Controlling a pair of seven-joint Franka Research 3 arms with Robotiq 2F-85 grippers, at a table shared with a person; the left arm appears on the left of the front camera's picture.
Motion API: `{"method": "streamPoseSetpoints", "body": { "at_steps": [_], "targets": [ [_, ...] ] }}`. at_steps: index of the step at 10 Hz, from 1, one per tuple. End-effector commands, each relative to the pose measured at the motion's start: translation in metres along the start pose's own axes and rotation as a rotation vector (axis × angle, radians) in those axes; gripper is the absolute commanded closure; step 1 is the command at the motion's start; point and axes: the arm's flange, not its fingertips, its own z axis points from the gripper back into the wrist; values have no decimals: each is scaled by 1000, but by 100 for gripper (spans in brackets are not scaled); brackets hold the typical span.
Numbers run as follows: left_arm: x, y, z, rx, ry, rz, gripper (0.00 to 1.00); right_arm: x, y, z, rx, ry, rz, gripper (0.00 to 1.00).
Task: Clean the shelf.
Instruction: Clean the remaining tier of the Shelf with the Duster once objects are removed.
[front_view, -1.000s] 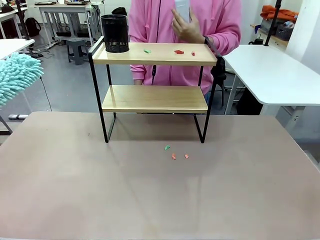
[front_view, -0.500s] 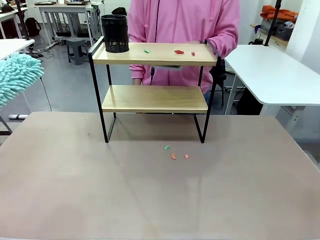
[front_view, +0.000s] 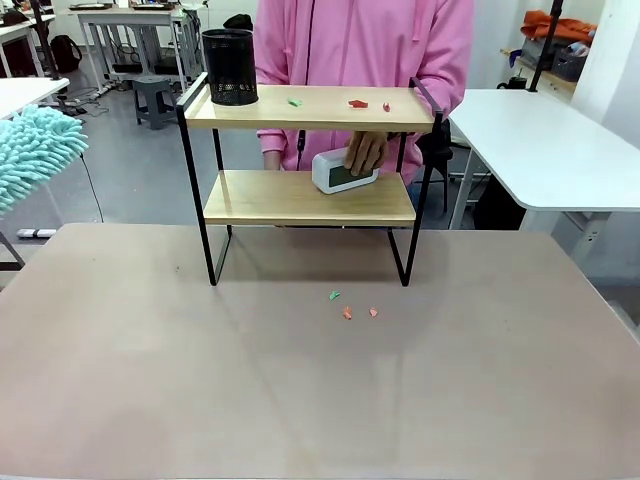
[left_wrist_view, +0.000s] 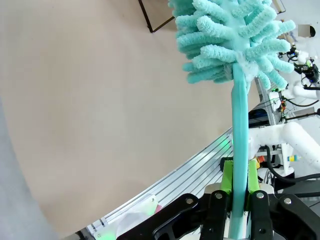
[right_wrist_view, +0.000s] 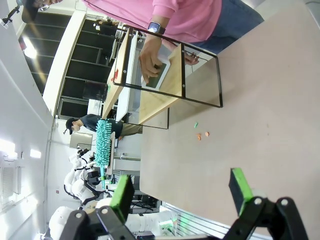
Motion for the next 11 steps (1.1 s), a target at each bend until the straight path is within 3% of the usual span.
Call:
{"method": "streamPoseSetpoints", "body": {
  "at_steps": [1,11],
  "targets": [
    [-2,0,1,-11,2,-19,100,2,1,-1,23,-11,24,0],
    [-2,0,1,-11,2,-19,100,2,1,-1,23,-11,24,0]
  ]
}}
